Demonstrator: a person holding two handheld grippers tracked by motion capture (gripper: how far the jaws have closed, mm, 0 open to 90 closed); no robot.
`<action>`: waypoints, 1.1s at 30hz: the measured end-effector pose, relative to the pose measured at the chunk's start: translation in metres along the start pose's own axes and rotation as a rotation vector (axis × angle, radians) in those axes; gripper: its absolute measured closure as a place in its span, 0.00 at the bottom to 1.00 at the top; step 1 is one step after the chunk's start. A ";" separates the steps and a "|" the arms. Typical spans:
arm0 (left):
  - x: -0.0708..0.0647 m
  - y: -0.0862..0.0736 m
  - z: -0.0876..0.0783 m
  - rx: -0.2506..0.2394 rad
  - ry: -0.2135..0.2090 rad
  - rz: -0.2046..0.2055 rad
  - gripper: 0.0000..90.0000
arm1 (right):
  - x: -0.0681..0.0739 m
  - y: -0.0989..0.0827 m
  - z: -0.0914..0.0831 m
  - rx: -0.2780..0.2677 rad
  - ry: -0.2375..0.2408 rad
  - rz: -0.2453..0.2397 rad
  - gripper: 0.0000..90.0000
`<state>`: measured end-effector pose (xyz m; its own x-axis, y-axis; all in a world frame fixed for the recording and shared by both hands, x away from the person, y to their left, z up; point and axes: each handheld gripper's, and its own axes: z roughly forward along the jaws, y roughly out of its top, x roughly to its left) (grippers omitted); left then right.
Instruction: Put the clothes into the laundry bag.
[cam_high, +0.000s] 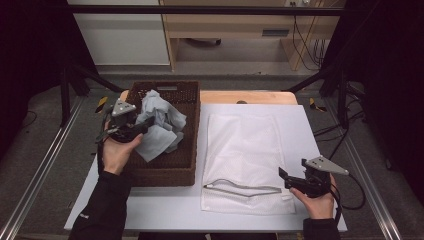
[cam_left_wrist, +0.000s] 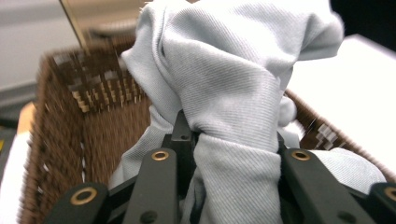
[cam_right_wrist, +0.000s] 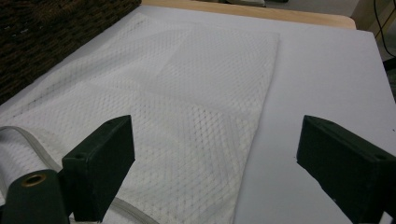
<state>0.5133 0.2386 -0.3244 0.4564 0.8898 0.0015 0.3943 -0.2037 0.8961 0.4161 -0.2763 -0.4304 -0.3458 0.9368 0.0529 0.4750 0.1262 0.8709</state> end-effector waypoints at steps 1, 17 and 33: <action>-0.001 0.006 -0.011 -0.044 -0.004 0.004 0.76 | 0.000 0.000 0.000 -0.003 -0.001 -0.001 0.13; -0.032 0.063 -0.070 -0.273 -0.049 0.049 0.76 | 0.001 0.003 -0.004 -0.023 0.005 -0.004 0.14; -0.070 0.104 -0.088 -0.364 -0.124 0.053 0.75 | 0.001 0.004 -0.008 -0.039 0.004 -0.005 0.14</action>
<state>0.4529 0.1910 -0.1921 0.5706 0.8210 0.0184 0.0691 -0.0704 0.9951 0.4112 -0.2776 -0.4235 -0.3511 0.9350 0.0502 0.4413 0.1180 0.8895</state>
